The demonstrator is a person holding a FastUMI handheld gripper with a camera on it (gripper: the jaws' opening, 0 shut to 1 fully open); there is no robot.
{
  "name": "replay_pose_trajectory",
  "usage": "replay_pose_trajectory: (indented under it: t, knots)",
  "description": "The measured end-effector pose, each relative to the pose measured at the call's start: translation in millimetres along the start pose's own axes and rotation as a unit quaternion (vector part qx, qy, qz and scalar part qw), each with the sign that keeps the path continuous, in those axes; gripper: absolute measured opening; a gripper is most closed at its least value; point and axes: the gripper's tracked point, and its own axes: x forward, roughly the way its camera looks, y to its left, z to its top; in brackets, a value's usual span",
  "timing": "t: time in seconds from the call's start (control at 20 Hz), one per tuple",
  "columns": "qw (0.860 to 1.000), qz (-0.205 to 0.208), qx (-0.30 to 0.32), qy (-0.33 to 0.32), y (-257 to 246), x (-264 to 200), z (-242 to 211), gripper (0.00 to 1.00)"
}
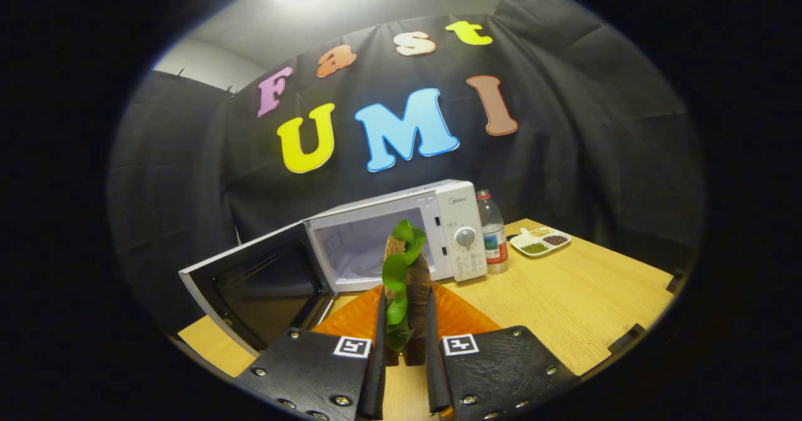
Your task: Open the microwave, put the food inside, and close the microwave door.
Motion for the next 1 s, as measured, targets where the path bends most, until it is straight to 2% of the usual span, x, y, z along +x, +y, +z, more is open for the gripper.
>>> replay_pose_trajectory:
  t: [0.3, 0.6, 0.85, 1.0]
  knots:
    - [1.0, 0.002, -0.025, 0.005, 49.4, 65.6, 5.3, 0.27]
    - [0.997, -0.025, -0.076, -0.008, 70.1, 130.3, -4.9, 0.27]
    - [0.996, -0.034, -0.079, -0.001, 78.5, 183.3, -17.2, 0.27]
    - [0.998, -0.029, -0.057, 0.016, 82.2, 218.6, -29.3, 0.27]
